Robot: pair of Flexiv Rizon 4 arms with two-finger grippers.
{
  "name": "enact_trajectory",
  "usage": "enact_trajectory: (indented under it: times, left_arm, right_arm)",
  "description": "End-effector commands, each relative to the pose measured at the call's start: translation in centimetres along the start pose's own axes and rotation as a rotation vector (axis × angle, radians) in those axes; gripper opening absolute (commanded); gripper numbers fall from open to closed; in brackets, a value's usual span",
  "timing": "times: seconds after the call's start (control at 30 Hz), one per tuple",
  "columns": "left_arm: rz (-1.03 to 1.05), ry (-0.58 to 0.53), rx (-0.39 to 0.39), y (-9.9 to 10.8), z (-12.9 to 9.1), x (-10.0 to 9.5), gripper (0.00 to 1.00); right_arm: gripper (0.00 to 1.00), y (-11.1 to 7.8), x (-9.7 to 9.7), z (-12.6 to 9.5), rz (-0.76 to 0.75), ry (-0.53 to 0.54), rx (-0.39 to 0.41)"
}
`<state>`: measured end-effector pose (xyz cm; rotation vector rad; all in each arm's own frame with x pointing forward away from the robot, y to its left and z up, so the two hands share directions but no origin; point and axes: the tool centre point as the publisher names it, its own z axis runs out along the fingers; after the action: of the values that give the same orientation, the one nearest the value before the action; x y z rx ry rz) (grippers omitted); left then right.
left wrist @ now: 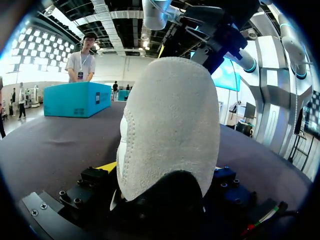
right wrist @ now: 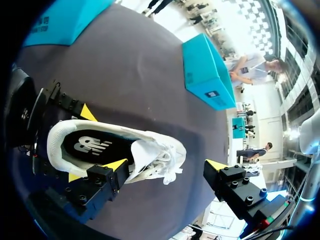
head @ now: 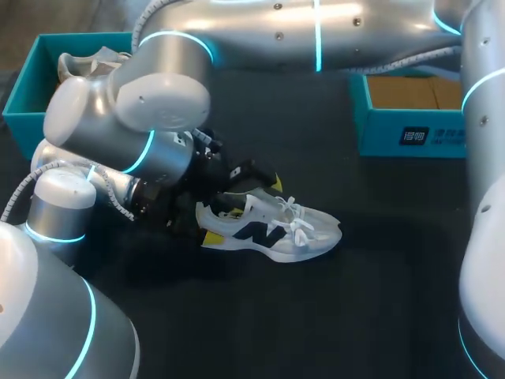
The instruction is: Take the shoe out of the shoebox, open the shoe tongue, remove and reinsert the insole, then place the shoe into the shoebox
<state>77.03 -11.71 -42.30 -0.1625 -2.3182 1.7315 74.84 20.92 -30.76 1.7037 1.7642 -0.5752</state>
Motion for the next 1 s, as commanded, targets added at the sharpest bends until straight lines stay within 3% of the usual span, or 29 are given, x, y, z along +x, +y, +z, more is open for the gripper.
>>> enact_trajectory:
  times: [0.03, 0.37, 0.47, 0.5, 0.53, 0.57, 0.8, 1.0]
  left_arm:
    - [-0.001, 0.000, -0.002, -0.1, 0.0, 0.0, 0.00]
    - [-0.001, 0.000, -0.002, -0.1, 0.0, 0.0, 0.00]
    - [-0.001, 0.000, -0.002, -0.1, 0.0, 0.0, 0.00]
    - [-0.001, 0.000, -0.002, -0.1, 0.0, 0.0, 0.00]
    - [-0.001, 0.000, -0.002, -0.1, 0.0, 0.0, 0.00]
    - [-0.001, 0.000, -0.002, -0.1, 0.0, 0.0, 0.00]
    - [-0.001, 0.000, -0.002, -0.1, 0.0, 0.0, 0.00]
    - [-0.001, 0.000, -0.002, -0.1, 0.0, 0.0, 0.00]
  right_arm:
    - [1.00, -0.9, -0.2, 0.7, 0.547, 0.054, 0.015]
    - [1.00, -1.0, 1.4, 0.5, 0.546, 0.087, 0.037]
    - [0.92, -0.9, 1.5, 0.5, 0.550, 0.088, 0.038]
    - [0.84, -0.9, 1.6, 0.5, 0.551, 0.089, 0.039]
    - [0.51, -0.9, 1.6, 0.5, 0.553, 0.089, 0.041]
    - [0.42, -0.9, 1.6, 0.5, 0.556, 0.091, 0.047]
    - [0.22, -1.3, 1.3, 0.8, 0.566, 0.092, 0.059]
    - [0.13, -1.3, 1.0, 0.7, 0.571, 0.093, 0.064]
